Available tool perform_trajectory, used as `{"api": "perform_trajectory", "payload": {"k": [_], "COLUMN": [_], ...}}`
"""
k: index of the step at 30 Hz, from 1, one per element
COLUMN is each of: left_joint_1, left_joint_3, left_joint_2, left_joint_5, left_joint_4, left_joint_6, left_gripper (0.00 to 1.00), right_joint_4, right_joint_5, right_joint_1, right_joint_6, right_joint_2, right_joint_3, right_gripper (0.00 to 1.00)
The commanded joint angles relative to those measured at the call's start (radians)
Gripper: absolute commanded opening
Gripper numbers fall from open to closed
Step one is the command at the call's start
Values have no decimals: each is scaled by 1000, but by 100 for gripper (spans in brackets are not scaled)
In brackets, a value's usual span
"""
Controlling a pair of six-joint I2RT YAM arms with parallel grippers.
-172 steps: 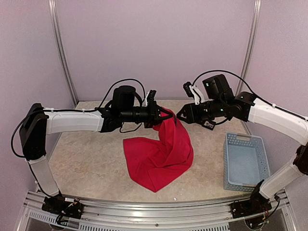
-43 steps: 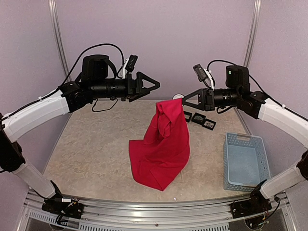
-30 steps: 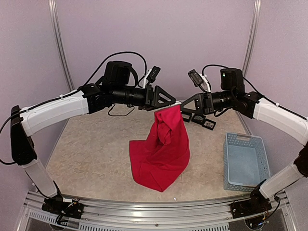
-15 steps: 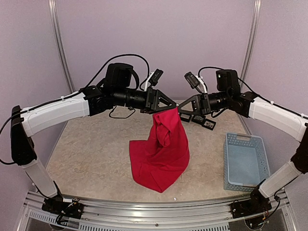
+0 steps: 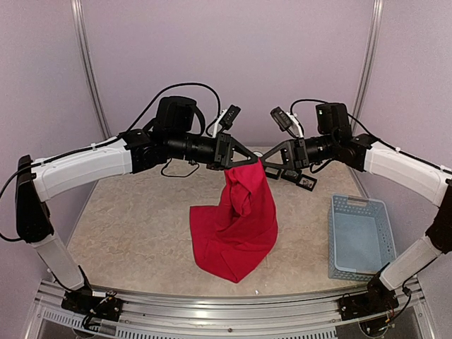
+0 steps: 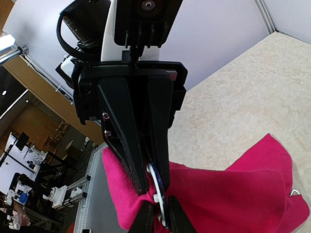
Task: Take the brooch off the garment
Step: Pass from the right arm to the left, then pass from the left arm to the right
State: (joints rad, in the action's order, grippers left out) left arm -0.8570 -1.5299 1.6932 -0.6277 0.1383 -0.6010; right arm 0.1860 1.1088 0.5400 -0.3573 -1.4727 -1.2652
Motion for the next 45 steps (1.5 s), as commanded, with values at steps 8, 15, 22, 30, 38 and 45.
{"api": "perform_trajectory", "payload": {"k": [8,15,22,30,38,45], "left_joint_1": [-7,-5,-5,-5,-5,-5], "left_joint_3": [48,48,47,50,38,36], "left_joint_2": [-62,-66,-66,-64,-43,-37], "left_joint_5": [51,45,33,31,18,14], "left_joint_4": [-10,-9,-9,-9,-22,-23], "left_joint_6": [-9,-3,-2,-3,-8,-10], "left_gripper": [0,0,0,0,0,0], "right_joint_4": [11,-23,-69,-80,-104,-146], "right_joint_5": [-100,-161,-148,-64,-48,-42], "right_joint_1": [-4,-4,-5,-5,-4,-4], "right_joint_6": [38,3,-37,-45,-62,-91], "right_joint_2": [82,124,106,52,18,15], "right_joint_3": [17,91,119,89,69,78], "right_gripper": [44,47,39,29,15,11]}}
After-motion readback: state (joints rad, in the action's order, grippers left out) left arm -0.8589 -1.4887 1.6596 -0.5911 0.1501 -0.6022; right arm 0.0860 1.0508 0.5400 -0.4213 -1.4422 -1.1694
